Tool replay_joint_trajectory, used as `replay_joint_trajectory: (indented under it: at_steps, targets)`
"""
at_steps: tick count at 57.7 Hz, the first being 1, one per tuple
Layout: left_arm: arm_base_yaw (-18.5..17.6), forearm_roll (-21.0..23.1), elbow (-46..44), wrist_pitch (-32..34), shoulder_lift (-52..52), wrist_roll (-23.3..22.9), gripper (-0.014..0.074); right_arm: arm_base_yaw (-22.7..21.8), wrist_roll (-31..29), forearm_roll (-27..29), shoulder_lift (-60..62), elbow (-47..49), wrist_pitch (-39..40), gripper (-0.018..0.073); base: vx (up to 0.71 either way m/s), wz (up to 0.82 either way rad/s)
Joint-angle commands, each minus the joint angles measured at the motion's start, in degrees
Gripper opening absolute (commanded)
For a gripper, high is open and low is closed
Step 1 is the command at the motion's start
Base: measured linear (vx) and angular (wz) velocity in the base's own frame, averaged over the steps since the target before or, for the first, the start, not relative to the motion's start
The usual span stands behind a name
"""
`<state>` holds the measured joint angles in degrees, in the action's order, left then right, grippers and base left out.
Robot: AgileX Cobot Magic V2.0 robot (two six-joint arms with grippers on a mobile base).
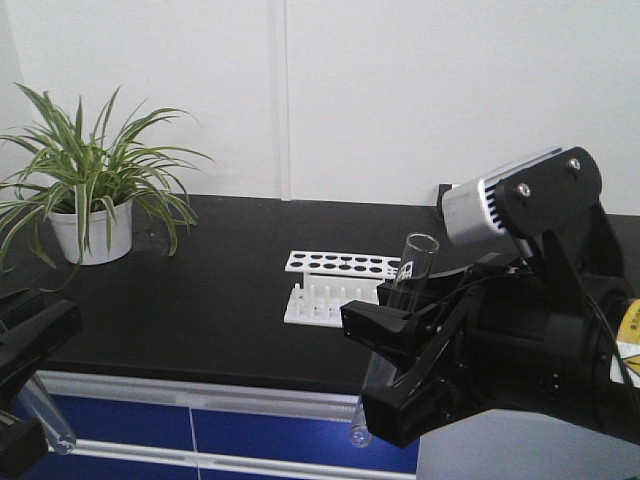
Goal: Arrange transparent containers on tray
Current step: 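Turn the base away from the rack while holding both tubes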
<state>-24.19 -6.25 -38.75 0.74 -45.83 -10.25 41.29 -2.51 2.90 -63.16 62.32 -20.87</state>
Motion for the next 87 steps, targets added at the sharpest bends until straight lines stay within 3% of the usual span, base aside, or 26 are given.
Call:
replay_joint_trajectory:
  at_steps: [1, 59, 87]
  targets:
    - [-0.33, 0.31, -2.22, 4.79, 0.43, -0.49, 0.003, -0.07, -0.49, -0.07, 1.23, 2.08, 4.87, -0.0001, -0.29, 0.03]
    - [-0.33, 0.31, -2.22, 4.75, 0.43, -0.49, 0.003, -0.07, -0.49, -0.07, 1.23, 2.08, 4.85, -0.0001, -0.23, 0.04]
    - [-0.33, 0.31, -2.22, 4.74, 0.43, -0.49, 0.003, -0.07, -0.49, -0.07, 1.23, 2.08, 4.85, -0.0001, -0.05, 0.28]
